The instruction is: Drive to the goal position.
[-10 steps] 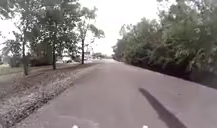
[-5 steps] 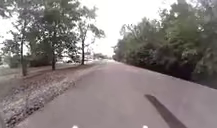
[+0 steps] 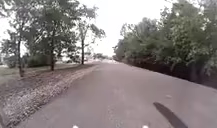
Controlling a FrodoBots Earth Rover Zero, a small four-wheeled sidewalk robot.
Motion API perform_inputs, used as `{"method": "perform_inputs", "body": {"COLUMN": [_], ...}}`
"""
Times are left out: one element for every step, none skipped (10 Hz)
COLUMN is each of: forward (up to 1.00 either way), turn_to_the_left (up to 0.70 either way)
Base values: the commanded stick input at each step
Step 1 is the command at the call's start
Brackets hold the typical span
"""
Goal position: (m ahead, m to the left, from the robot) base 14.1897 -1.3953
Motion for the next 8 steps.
{"method": "perform_inputs", "body": {"forward": [0.7, 0.7, 0.7, 0.7, 0.7, 0.7, 0.7, 0.7], "turn_to_the_left": [0.0, 0.0, 0.0, -0.21, -0.35, -0.35, -0.21, 0.0]}}
